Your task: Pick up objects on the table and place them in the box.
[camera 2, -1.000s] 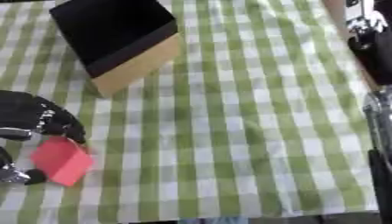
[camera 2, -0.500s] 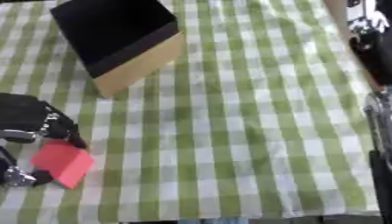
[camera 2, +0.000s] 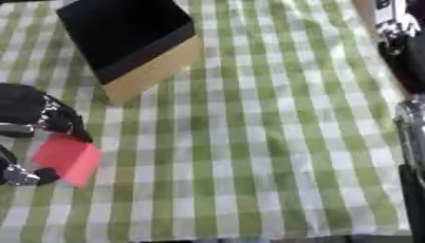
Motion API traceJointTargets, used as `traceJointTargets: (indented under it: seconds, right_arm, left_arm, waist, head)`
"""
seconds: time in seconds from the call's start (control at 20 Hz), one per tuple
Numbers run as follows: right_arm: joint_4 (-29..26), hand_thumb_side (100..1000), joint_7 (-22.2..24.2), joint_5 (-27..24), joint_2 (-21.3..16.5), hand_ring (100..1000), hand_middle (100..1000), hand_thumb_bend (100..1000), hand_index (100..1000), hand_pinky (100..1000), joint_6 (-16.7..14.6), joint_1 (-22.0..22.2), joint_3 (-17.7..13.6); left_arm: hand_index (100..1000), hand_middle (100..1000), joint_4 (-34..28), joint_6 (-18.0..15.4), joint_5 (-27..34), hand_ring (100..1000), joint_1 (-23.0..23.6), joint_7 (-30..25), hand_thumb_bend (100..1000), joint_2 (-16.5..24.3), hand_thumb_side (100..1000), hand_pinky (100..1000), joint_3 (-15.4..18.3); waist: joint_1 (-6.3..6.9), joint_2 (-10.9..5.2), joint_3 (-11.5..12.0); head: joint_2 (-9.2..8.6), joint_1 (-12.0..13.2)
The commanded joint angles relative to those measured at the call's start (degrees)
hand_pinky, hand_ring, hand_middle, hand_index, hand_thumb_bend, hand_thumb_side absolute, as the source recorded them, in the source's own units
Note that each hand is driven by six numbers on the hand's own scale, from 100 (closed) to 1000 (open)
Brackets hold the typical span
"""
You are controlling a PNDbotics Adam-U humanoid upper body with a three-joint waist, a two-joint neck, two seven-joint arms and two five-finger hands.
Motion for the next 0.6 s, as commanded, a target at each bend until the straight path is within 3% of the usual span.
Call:
traceJointTargets:
  seconds: [0.05, 0.3, 0.6]
  right_arm:
    - [-1.16, 689, -0.22, 0.15, -0.71, 771, 492, 100, 682, 795, 0.04, -0.63, -0.41]
    - [-1.16, 687, -0.33, 0.32, -0.98, 771, 492, 100, 682, 795, 0.04, -1.01, -0.49]
    - [-1.16, 688, -0.28, 0.34, -1.34, 772, 491, 100, 682, 794, 0.01, -1.43, -0.42]
  left_arm:
    - [550, 408, -0.75, 0.56, 1.21, 510, -2.14, 2.88, 100, 0.42, 156, 321, 3.25]
    - [546, 416, -0.75, 3.17, 3.33, 499, -6.80, 7.11, 100, -0.96, 155, 310, 6.41]
    - [553, 421, -0.61, 7.98, 4.06, 488, -13.51, 10.35, 100, -2.32, 156, 306, 7.97]
  waist:
    - [0.06, -1.14, 0.17]
    - [0.13, -0.85, 0.08]
    - [0.47, -0.29, -0.10]
  head:
    - [-0.36, -0.07]
    - [-0.85, -0.10]
    - [-1.72, 0.75]
